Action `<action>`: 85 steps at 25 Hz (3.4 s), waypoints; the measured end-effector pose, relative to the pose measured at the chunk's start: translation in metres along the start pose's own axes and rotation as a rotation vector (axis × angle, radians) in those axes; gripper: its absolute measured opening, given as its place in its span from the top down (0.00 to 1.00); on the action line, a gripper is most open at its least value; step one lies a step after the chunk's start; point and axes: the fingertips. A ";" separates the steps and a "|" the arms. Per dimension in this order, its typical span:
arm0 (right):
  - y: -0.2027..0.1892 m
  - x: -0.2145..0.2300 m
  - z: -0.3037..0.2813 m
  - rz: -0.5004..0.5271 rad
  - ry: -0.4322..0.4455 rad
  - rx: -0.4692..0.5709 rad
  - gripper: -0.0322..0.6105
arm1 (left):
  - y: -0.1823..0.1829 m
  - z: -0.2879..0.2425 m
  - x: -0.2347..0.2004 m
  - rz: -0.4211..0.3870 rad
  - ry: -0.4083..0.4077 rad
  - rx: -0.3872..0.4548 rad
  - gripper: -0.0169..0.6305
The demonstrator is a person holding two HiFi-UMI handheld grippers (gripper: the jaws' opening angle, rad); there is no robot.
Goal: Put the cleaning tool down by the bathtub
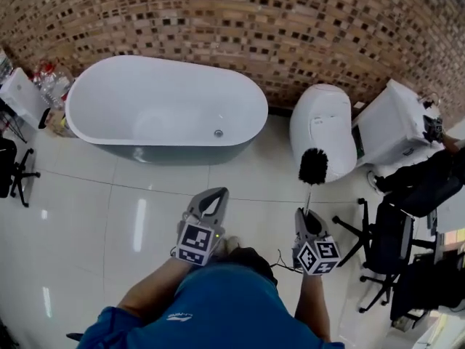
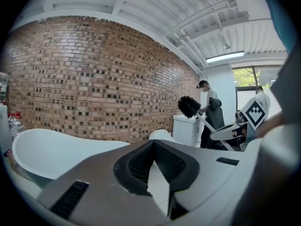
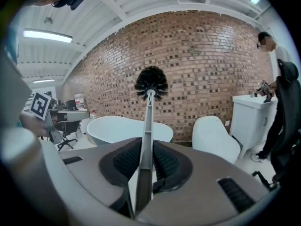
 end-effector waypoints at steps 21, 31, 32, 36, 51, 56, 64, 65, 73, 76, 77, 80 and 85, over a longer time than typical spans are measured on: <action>0.002 -0.108 -0.175 0.226 0.489 -0.155 0.83 | -0.048 0.044 -0.128 0.131 0.437 -0.107 0.98; -0.033 -0.250 -0.251 0.462 0.568 -0.298 0.83 | -0.066 0.103 -0.259 0.159 0.488 -0.062 0.98; -0.036 -0.263 -0.257 0.490 0.577 -0.310 0.83 | -0.069 0.109 -0.268 0.160 0.490 -0.059 0.98; -0.053 -0.304 -0.282 0.582 0.620 -0.366 0.83 | -0.086 0.129 -0.299 0.185 0.512 -0.065 0.98; -0.155 -0.342 -0.424 0.833 0.830 -0.647 0.83 | -0.155 0.119 -0.399 0.278 0.692 -0.120 0.98; -0.221 -0.356 -0.483 0.945 0.842 -0.730 0.83 | -0.237 0.116 -0.432 0.337 0.728 -0.124 0.98; -0.354 -0.384 -0.588 1.047 0.862 -0.770 0.83 | -0.411 0.075 -0.473 0.399 0.722 -0.135 0.98; -0.371 -0.383 -0.599 1.057 0.856 -0.780 0.83 | -0.431 0.069 -0.474 0.412 0.721 -0.139 0.98; -0.495 -0.358 -0.691 1.100 0.779 -0.898 0.83 | -0.557 0.029 -0.486 0.512 0.724 -0.136 0.98; -0.534 -0.350 -0.721 1.145 0.759 -0.960 0.83 | -0.582 0.014 -0.486 0.503 0.693 -0.146 0.98; -0.544 -0.348 -0.731 1.161 0.749 -0.980 0.83 | -0.589 0.010 -0.487 0.493 0.681 -0.150 0.98; -0.570 -0.345 -0.751 1.188 0.723 -1.019 0.83 | -0.611 0.008 -0.489 0.500 0.682 -0.156 0.98; -0.612 -0.341 -0.772 1.202 0.714 -1.058 0.83 | -0.651 0.021 -0.497 0.626 0.747 -0.148 0.98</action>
Point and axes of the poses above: the fingertips, and each gripper's own axes: z backward along the fingers, x to its right, y out of its top, and after that the axes turned 4 degrees about y, right-handed
